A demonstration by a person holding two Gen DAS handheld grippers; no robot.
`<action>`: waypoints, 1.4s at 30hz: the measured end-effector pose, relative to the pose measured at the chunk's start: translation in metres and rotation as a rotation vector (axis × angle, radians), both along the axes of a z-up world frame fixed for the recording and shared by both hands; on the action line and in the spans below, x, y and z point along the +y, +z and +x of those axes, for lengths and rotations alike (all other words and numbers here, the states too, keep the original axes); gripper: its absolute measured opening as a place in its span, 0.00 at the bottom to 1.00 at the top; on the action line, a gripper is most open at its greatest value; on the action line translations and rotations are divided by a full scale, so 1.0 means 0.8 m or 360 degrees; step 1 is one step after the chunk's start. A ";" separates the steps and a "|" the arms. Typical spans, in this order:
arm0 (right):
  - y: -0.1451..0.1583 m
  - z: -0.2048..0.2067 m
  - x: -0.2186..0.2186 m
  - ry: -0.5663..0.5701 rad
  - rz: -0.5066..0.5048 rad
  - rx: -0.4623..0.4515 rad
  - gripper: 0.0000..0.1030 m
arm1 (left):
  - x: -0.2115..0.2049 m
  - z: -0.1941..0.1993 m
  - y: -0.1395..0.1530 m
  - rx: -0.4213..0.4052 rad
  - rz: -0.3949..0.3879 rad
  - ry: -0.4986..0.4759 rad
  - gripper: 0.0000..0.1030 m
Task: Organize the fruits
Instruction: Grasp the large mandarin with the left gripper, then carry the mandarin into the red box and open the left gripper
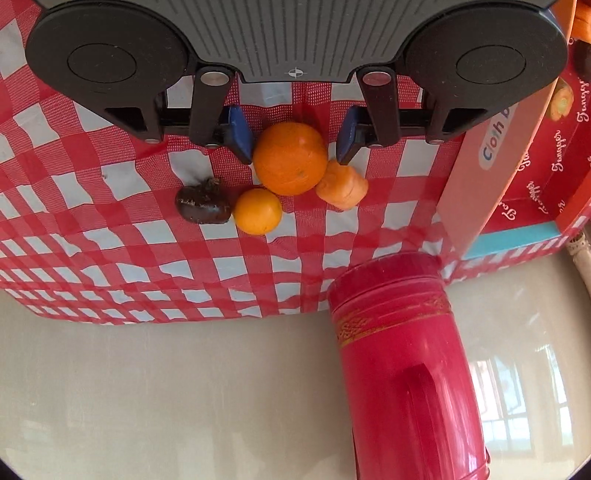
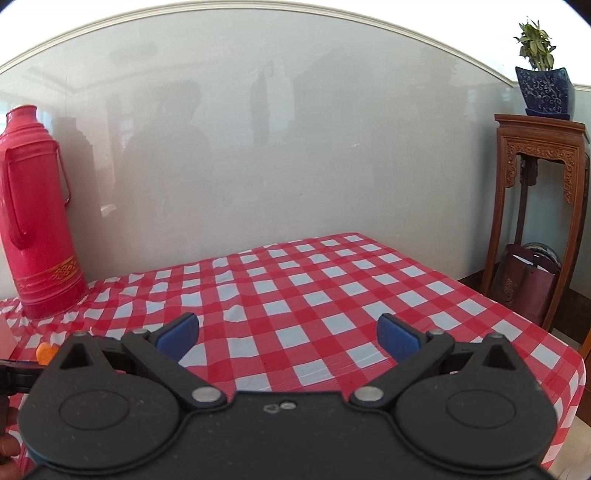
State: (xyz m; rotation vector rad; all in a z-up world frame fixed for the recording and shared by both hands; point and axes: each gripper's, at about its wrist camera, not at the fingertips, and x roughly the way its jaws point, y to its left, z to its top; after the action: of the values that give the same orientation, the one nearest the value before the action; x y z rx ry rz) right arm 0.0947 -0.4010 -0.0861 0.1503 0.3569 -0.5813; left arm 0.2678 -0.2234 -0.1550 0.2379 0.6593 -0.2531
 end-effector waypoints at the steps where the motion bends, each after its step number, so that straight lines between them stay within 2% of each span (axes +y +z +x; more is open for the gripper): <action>1: 0.000 0.000 0.001 0.0006 0.0001 -0.0001 0.94 | -0.001 0.000 -0.001 -0.0001 -0.0007 -0.0008 0.42; 7: 0.000 0.003 0.007 0.0017 -0.0016 0.0002 0.94 | 0.005 -0.007 0.000 -0.0044 -0.0004 0.0019 0.40; 13: 0.001 0.005 0.014 0.0038 -0.0031 0.0002 0.94 | 0.024 -0.028 0.020 -0.0184 0.0022 0.0054 0.40; 23: 0.000 0.014 0.040 0.0123 -0.0067 0.0021 0.94 | 0.111 -0.051 0.059 -0.0325 0.0076 0.0274 0.40; 27: -0.001 0.020 0.055 0.0180 -0.0085 0.0034 0.95 | 0.160 -0.045 0.057 -0.0290 0.0094 0.0440 0.40; 31: -0.002 0.028 0.074 0.0247 -0.0115 0.0055 0.94 | 0.202 -0.029 0.048 -0.0157 0.0060 0.0590 0.40; 35: -0.003 0.035 0.095 0.0316 -0.0138 0.0068 0.94 | 0.229 -0.019 0.038 -0.0043 0.0024 0.0654 0.40; 42: -0.002 0.044 0.131 0.0416 -0.0182 0.0075 0.94 | 0.255 -0.016 0.033 0.0005 -0.0025 0.0740 0.41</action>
State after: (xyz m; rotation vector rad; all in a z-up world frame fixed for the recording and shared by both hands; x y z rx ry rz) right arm 0.1299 -0.2966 -0.0878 -0.0206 0.3811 -0.3463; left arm 0.2552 -0.0194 -0.1284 0.0641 0.6966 0.1873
